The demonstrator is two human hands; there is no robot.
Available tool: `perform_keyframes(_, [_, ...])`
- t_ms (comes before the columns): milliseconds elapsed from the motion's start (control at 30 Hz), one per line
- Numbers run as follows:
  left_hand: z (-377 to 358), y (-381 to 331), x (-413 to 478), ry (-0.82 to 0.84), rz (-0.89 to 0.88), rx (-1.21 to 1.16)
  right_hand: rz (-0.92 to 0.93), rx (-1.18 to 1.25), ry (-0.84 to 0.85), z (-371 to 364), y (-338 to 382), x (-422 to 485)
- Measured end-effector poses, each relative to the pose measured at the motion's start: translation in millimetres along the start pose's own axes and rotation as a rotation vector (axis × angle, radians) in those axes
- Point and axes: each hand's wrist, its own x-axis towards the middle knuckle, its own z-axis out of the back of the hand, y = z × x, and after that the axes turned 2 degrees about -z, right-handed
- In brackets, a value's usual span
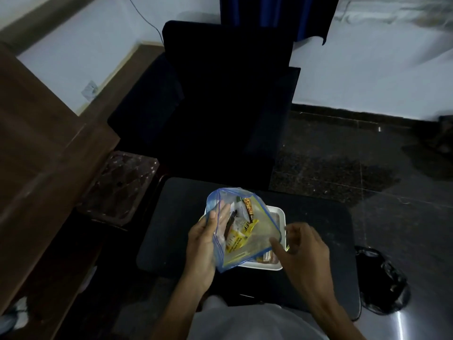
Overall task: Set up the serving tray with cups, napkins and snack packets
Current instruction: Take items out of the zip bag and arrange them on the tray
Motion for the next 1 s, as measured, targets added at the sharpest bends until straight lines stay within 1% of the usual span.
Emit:
perform_keyframes(33, [6.9,-2.7,1.5,0.004,-0.014,0.017,0.147,-0.043,-0.02,-1.9,9.3,0.3])
perform_keyframes(67, [13.4,-5.6,3.0,0.009,-0.029,0.041,0.291,-0.063,0.003,-4.3,20.8,2.8])
perform_keyframes(100, [19.5,-9.2,4.1,0.013,-0.041,0.066,0.424,-0.097,0.066,-8.3,32.9,7.5])
perform_keyframes(133, [25.1,-13.1,5.1,0.017,-0.052,0.093,0.544,-0.161,0.172,-14.0,45.6,14.2])
perform_keyframes(200, [33.0,-21.7,6.8,0.022,-0.08,0.134,0.72,-0.362,0.433,-34.5,67.6,31.8])
perform_keyframes(267, [38.6,-29.6,8.8,0.021,-0.094,0.167,0.819,-0.594,0.618,-62.2,82.6,48.4])
perform_keyframes(333, [42.7,-36.0,9.8,0.037,-0.111,0.213,0.853,-0.811,0.691,-88.8,91.7,56.0])
perform_keyframes(367, [44.8,-38.8,9.9,0.051,-0.118,0.229,0.839,-0.89,0.711,-101.7,93.9,57.9])
perform_keyframes(433, [49.8,-43.5,9.4,0.069,-0.11,0.245,0.754,-0.984,0.747,-124.3,95.4,58.7])
perform_keyframes(533, [58.4,-49.7,9.3,0.113,-0.112,0.23,0.719,-1.035,0.76,-147.1,96.3,56.4])
perform_keyframes(600, [65.6,-53.1,11.0,0.105,-0.104,0.211,0.75,-1.079,0.733,-155.4,96.4,56.5])
perform_keyframes(833, [94.5,-61.6,26.4,-0.007,0.007,0.105,0.844,-1.05,0.715,-172.6,118.9,53.8])
perform_keyframes(933, [105.3,-65.1,31.9,-0.004,0.044,0.094,0.934,-1.143,0.718,-168.3,135.5,50.4])
perform_keyframes(1000, [110.4,-67.1,34.1,-0.001,0.058,0.1,1.049,-1.189,0.721,-160.0,144.6,46.5])
